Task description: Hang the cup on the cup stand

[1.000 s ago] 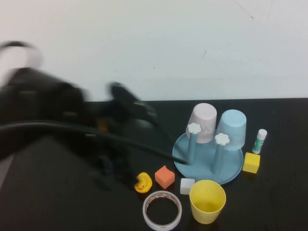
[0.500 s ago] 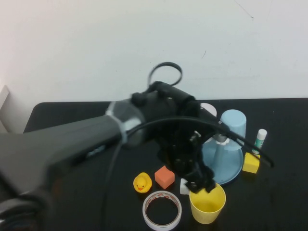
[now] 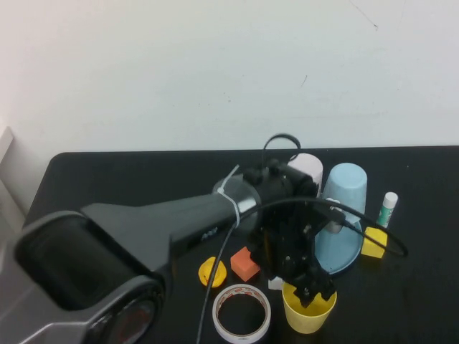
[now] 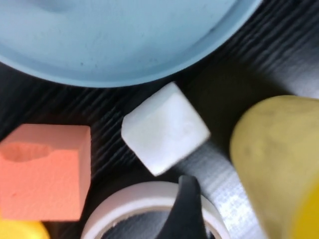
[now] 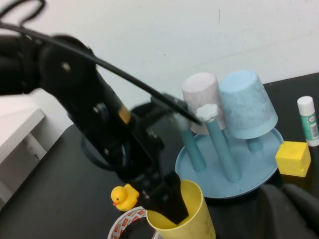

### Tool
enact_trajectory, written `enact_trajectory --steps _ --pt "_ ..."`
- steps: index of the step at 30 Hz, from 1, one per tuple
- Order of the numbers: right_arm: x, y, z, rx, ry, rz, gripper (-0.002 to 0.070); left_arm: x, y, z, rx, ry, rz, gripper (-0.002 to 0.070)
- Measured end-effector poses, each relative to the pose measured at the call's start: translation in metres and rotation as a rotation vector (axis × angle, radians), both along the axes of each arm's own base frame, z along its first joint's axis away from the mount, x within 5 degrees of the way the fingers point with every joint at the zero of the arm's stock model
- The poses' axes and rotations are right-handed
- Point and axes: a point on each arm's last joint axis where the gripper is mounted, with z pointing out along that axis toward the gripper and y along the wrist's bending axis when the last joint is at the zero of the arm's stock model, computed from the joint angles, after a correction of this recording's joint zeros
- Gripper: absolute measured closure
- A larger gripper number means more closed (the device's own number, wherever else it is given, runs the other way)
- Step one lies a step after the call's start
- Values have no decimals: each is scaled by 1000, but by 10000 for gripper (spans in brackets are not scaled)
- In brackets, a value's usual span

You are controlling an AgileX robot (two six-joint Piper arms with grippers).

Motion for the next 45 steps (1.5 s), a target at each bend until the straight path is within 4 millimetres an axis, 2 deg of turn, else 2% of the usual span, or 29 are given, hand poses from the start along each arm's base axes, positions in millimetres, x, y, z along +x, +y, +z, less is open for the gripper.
enact_trajectory --steps 3,6,8,10,12,15,19,25,29,33,38,42,45 --pt "0 0 0 -4 -1 2 678 1 -1 -13 12 16 21 174" --pt "0 0 0 -5 2 6 678 2 -1 -20 23 13 19 360" --pt "0 1 -1 -5 6 11 678 3 -1 -20 21 4 17 528" --pt "-1 1 -1 -5 7 12 678 3 -1 -19 20 -8 14 608" --pt "-1 1 -1 -7 6 13 678 4 -1 -15 15 -16 11 644" --pt "-1 1 -1 -7 8 16 678 4 1 2 12 -54 -12 664" --pt "-1 1 -1 -9 9 18 678 -9 3 48 -13 -157 -107 669" --pt "-1 2 -1 -8 13 24 678 -65 20 109 -116 -385 -198 669" --pt "-1 3 -1 3 17 32 678 -100 47 141 -270 -606 -209 669" --pt "-2 4 -1 20 25 47 678 -120 84 159 -362 -776 -172 669" --pt "-4 10 2 120 37 100 678 -132 120 175 -408 -984 -117 669" --pt "-5 15 11 273 12 153 675 -136 126 178 -452 -1046 -115 669" --pt "0 20 18 396 32 199 615 -135 126 178 -436 -1070 -131 669"
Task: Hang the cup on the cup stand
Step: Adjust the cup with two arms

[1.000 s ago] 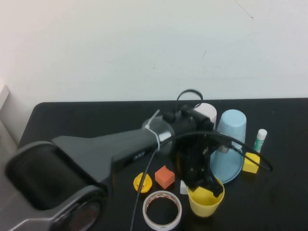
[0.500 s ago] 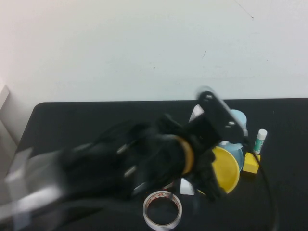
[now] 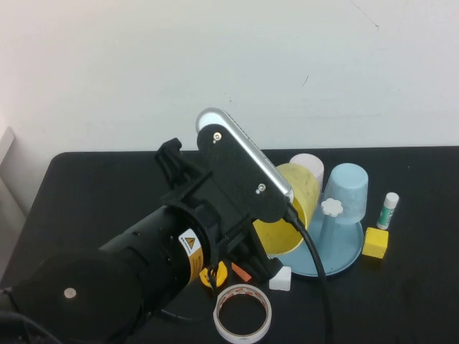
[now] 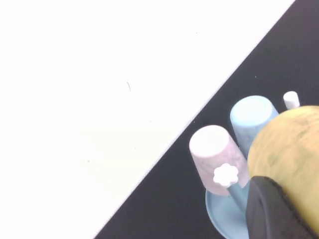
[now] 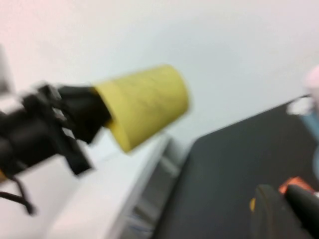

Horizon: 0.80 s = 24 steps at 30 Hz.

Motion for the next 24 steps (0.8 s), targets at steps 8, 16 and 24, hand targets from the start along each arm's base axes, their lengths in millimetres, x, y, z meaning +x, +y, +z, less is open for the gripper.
enact_trajectory --steps 8,16,24 --pt "31 13 23 139 285 148 139 2 2 0 30 -33 19 669" --pt "106 30 62 298 548 378 28 2 2 0 74 -65 6 669" --pt "181 57 62 337 692 523 25 3 3 0 88 -77 8 669"
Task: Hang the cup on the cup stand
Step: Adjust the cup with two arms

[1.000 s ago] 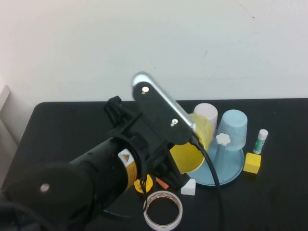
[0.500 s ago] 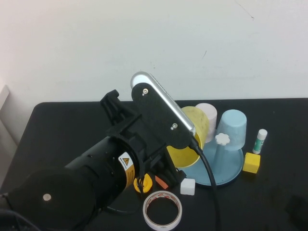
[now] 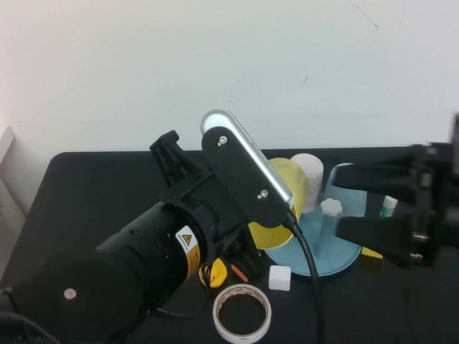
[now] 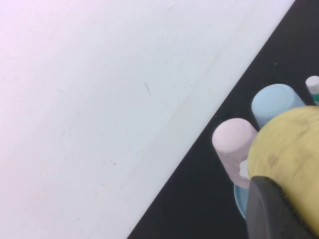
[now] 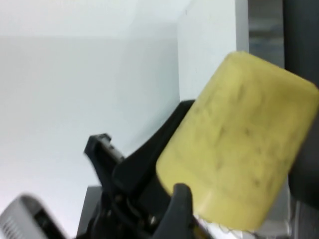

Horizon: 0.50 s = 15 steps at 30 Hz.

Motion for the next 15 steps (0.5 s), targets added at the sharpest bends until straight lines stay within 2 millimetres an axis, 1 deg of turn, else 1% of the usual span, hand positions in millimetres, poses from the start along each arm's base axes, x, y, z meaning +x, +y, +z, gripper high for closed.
enact_trajectory --steps 4,6,8,11,15 --pt "23 15 -4 6 28 47 25 1 1 0 4 -7 12 670" --pt "33 18 -6 10 44 49 25 1 1 0 6 -10 14 669" --pt "44 20 -3 15 39 50 25 1 1 0 7 -11 16 669" --pt "49 23 1 20 34 49 25 1 2 1 15 -17 18 669" --pt "50 28 -1 -12 29 31 25 2 3 1 39 -39 29 669"
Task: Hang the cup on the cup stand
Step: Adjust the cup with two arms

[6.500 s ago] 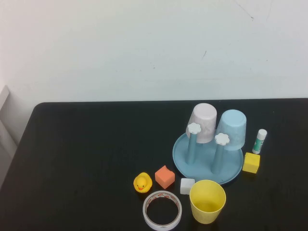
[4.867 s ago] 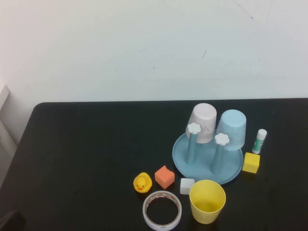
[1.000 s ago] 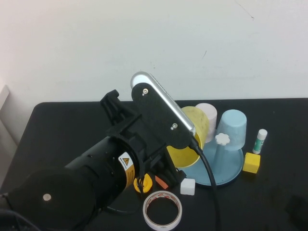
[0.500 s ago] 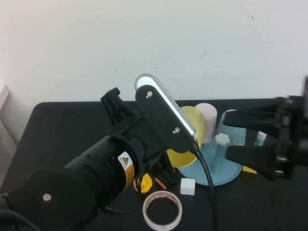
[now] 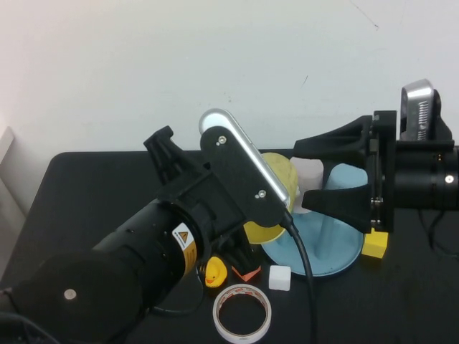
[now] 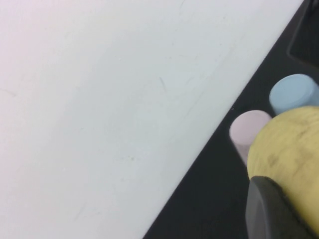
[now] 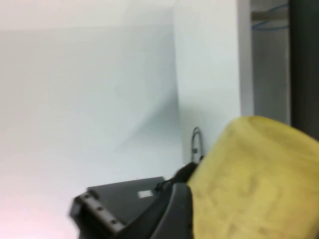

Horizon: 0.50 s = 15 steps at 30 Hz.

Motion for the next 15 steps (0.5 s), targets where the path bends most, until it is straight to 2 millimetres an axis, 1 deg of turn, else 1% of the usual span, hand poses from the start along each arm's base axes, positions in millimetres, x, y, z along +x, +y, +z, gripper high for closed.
enact_trajectory --steps 4,9,15 --pt "3 0 -2 -56 -90 -13 25 1 1 0 33 -26 7 670" --pt "3 -1 -3 -74 -116 -18 25 1 1 0 40 -29 10 670" --pt "3 0 -3 -76 -122 -15 25 4 -2 -8 -53 54 50 670"
